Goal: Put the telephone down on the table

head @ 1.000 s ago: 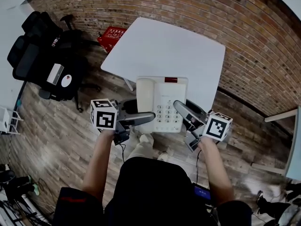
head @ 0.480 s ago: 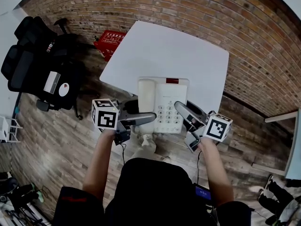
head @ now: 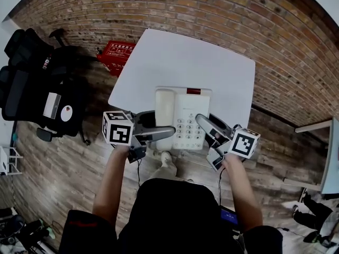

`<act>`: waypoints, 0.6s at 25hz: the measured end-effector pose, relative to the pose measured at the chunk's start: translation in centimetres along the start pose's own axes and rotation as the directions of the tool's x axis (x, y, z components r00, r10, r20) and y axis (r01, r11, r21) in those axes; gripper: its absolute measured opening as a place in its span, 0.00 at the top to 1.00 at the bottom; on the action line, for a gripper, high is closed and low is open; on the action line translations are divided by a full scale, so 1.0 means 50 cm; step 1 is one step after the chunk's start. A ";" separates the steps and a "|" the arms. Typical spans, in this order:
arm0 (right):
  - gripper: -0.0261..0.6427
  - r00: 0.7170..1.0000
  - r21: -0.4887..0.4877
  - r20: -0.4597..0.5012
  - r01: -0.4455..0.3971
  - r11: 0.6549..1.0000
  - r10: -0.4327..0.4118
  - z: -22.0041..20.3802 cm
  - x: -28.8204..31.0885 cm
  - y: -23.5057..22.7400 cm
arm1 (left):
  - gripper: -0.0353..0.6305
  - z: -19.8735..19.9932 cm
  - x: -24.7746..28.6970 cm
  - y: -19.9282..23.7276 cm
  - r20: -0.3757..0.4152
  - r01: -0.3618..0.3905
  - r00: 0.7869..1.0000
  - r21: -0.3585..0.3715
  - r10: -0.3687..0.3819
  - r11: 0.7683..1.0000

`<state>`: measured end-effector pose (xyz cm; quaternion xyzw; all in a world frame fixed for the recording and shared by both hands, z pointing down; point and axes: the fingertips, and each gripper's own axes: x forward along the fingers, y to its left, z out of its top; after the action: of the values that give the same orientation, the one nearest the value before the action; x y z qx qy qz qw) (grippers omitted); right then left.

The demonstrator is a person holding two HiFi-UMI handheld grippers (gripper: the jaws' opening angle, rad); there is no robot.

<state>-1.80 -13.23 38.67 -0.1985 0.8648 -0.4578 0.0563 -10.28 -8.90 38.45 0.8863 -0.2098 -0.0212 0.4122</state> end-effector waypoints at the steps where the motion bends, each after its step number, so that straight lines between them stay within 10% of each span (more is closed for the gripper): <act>1: 0.63 1.000 0.006 0.005 -0.001 1.000 0.001 -0.002 0.004 -0.002 | 0.29 0.000 -0.001 0.006 -0.004 0.005 1.000 -0.001 -0.005 1.000; 15: 0.63 0.995 0.038 0.058 0.077 0.996 -0.079 0.011 0.031 -0.039 | 0.29 0.029 0.006 0.061 -0.061 0.065 0.996 -0.022 -0.066 0.998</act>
<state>-2.48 -15.25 40.08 -0.2445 0.8461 -0.4688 0.0676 -11.38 -11.81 39.76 0.8888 -0.1678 -0.0095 0.4264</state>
